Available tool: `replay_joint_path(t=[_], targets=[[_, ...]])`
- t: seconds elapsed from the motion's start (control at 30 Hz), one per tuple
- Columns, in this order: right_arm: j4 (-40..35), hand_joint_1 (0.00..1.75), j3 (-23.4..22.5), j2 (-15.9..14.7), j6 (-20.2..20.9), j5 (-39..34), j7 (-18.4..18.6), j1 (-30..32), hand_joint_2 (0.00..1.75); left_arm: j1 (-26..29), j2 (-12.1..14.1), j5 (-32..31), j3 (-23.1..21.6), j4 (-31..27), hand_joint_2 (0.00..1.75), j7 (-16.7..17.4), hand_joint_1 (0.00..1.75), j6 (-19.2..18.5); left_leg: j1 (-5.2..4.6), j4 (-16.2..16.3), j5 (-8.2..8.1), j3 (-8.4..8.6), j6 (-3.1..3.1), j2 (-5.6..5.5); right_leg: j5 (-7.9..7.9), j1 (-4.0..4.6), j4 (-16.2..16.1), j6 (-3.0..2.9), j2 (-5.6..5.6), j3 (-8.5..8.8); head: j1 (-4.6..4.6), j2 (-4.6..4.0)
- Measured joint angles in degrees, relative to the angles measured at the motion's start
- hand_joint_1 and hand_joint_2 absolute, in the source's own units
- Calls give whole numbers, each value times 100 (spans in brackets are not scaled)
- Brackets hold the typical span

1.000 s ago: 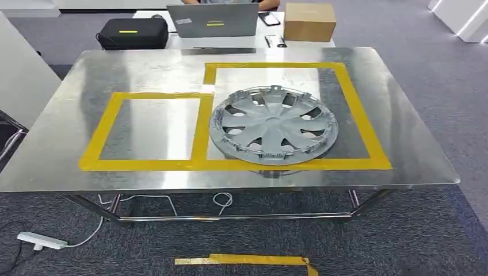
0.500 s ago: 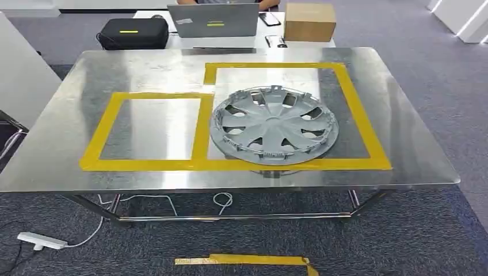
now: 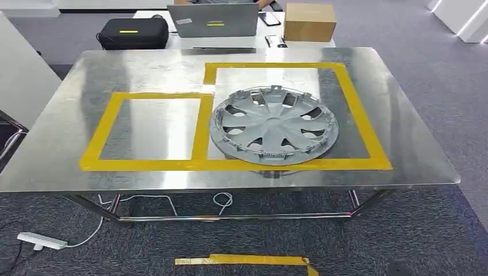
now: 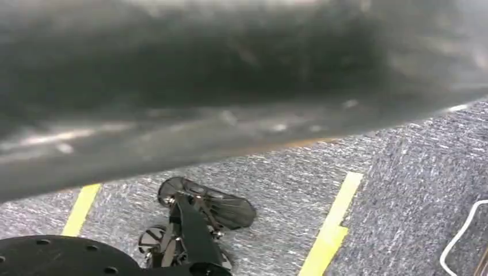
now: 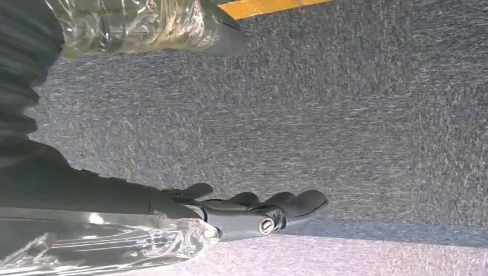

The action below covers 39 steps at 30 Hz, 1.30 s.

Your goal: Take the parts from the cabinet and place them on the table.

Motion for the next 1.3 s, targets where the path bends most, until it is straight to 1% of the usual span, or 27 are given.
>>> replay_joint_path(t=[0.07,0.13,0.2,0.3,0.33,0.37,0.43,0.53,0.63,0.9,0.97,1.07,1.3], targets=[[-2,0,9,4,4,39,129,-7,175,-1,2,-11,0,0,0,74,0,-70,0,0,0,0,0,0,0,0,0,0,0,0,0,0],[-20,0,59,4,101,96,368,-7,175,-1,2,-31,2,0,0,173,0,-146,0,0,0,0,0,0,0,0,0,0,0,0,2,0],[-57,0,137,4,352,148,652,-3,175,-1,4,-74,4,0,0,315,0,-223,0,0,0,0,0,0,0,0,0,0,0,0,2,0],[-109,0,234,4,654,203,907,8,175,-1,4,-144,4,0,0,393,0,-253,0,0,0,0,0,0,0,0,0,0,0,-1,0,0],[-127,0,267,4,816,227,1032,10,175,-1,9,-197,4,0,0,409,0,-253,0,0,0,0,0,0,0,0,0,0,0,-2,0,0],[-151,0,321,4,1102,284,1208,17,175,-1,15,-290,-4,2,0,428,0,-253,0,0,0,0,0,0,0,0,0,0,0,-2,0,0],[-168,0,409,4,1371,359,1344,48,175,-1,24,-400,-24,2,0,477,0,-253,0,0,0,0,0,0,0,0,0,0,0,-1,0,0],[-212,0,540,13,1549,572,1562,85,175,-1,37,-662,-85,20,0,496,0,-240,0,0,0,0,0,0,0,0,0,0,0,-1,0,0],[-249,0,627,20,1663,927,1788,89,175,-2,50,-986,-280,50,0,498,0,-238,0,0,0,0,0,0,0,0,0,0,1,-1,0,0],[-306,0,708,28,1816,1274,1930,85,175,-3,74,-1313,-655,120,0,492,0,-234,0,0,0,0,0,0,0,0,0,0,0,1,0,0],[-317,0,715,28,1819,1289,1876,83,175,-4,79,-1423,-743,142,0,472,0,-201,0,0,0,0,0,0,0,0,0,0,0,1,0,0],[-350,0,717,33,1849,1182,1679,62,175,-3,83,-1753,-1007,188,0,352,0,-111,0,0,0,0,0,0,0,0,0,0,0,1,0,0],[-389,0,717,44,1869,1124,1611,26,175,-2,90,-1897,-1265,234,0,312,0,-103,0,0,0,0,0,0,0,0,0,0,0,1,0,0]])
